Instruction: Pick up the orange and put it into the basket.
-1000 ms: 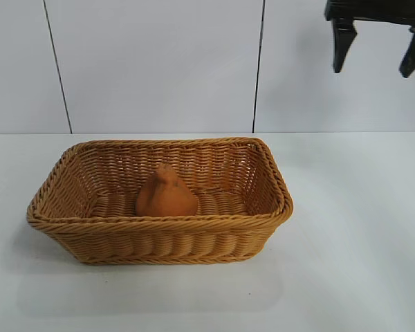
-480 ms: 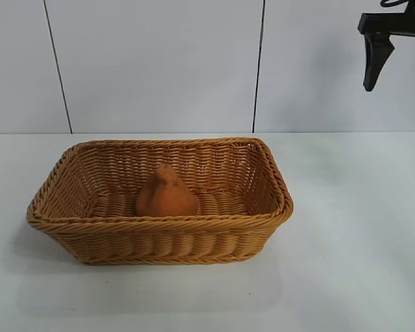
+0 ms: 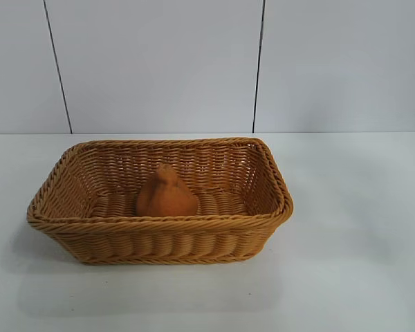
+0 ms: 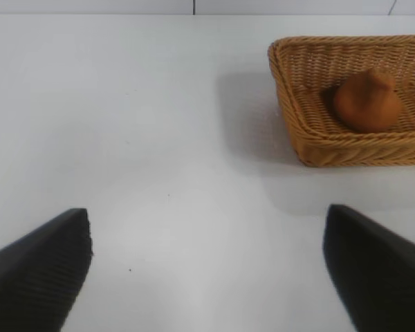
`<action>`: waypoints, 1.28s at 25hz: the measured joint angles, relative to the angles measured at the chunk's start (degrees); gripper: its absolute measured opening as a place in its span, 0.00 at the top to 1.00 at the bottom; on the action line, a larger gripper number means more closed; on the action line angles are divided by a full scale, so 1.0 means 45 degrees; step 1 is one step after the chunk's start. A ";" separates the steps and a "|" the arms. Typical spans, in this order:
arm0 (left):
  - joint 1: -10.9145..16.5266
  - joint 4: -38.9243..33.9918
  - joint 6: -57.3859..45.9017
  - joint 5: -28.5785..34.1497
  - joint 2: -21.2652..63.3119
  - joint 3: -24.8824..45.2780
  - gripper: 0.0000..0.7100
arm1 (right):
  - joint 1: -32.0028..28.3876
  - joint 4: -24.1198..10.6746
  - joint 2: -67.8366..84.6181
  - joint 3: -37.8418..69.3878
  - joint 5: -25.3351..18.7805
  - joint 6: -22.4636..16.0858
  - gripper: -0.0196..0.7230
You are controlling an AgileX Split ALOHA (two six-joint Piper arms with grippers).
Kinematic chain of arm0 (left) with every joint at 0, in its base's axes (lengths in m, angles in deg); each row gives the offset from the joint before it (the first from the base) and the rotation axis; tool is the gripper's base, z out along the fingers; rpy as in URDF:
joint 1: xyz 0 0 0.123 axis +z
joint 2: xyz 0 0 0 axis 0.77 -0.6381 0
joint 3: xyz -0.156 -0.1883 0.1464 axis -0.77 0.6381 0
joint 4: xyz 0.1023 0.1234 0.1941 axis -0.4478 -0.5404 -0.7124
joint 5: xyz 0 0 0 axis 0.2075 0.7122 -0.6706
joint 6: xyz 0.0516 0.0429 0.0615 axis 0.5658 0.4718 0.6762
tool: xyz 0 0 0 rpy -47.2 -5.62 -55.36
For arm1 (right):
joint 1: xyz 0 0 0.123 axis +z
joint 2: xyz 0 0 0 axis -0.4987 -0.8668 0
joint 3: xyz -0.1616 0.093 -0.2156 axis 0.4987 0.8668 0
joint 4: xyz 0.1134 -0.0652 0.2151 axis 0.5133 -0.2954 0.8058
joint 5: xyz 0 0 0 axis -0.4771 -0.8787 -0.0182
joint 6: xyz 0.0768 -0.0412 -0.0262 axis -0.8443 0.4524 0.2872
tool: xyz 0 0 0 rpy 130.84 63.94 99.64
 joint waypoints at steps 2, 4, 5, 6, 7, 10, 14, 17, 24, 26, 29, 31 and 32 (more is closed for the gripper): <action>0.0000 0.0011 0.0000 0.0000 0.0000 0.0000 0.09 | 0.0000 0.0000 0.1153 0.1141 0.0000 0.0000 0.10; 0.0000 0.0011 0.0000 0.0000 0.0000 0.0000 0.09 | 0.0000 0.0000 0.2322 0.2152 0.0000 0.0000 0.10; 0.0000 0.0011 0.0000 0.0000 0.0000 0.0000 0.09 | 0.0000 0.0000 0.2974 0.2689 0.0011 0.0000 0.10; 0.0000 0.0011 0.0000 0.0000 0.0000 0.0000 0.09 | 0.0000 0.0000 0.3656 0.3221 0.0088 0.0000 0.10; 0.0000 0.0011 0.0000 0.0000 0.0000 0.0000 0.09 | 0.0000 0.0000 0.4369 0.3651 0.0186 0.0000 0.10; 0.0000 0.0011 0.0000 0.0000 0.0000 0.0000 0.09 | 0.0000 0.0000 0.6465 0.4999 0.0721 0.0000 0.10; 0.0000 0.0011 0.0000 0.0000 0.0000 0.0000 0.09 | 0.0000 0.0000 0.9373 0.6327 0.1796 0.0188 0.10; 0.0000 0.0011 0.0000 0.0000 0.0000 0.0000 0.09 | 0.0000 0.0000 1.1315 0.7247 0.2340 0.0375 0.10; 0.0000 0.0011 0.0000 0.0000 0.0000 0.0000 0.09 | 0.0000 0.0014 1.4607 0.7426 0.2499 0.0413 0.10; 0.0000 0.0011 0.0000 0.0000 0.0000 0.0000 0.09 | 0.0000 0.0014 1.5344 0.7426 0.2499 0.0424 0.10; 0.0000 0.0011 0.0000 0.0000 0.0000 0.0000 0.09 | 0.0000 0.0014 1.6224 0.7426 0.2488 0.0424 0.10; 0.0000 0.0011 0.0000 0.0000 0.0000 0.0000 0.09 | 0.0000 0.0014 1.6788 0.7426 0.2488 0.0424 0.10; 0.0000 0.0011 0.0000 0.0000 0.0000 0.0000 0.09 | 0.0000 0.0014 1.7113 0.7426 0.2488 0.0424 0.10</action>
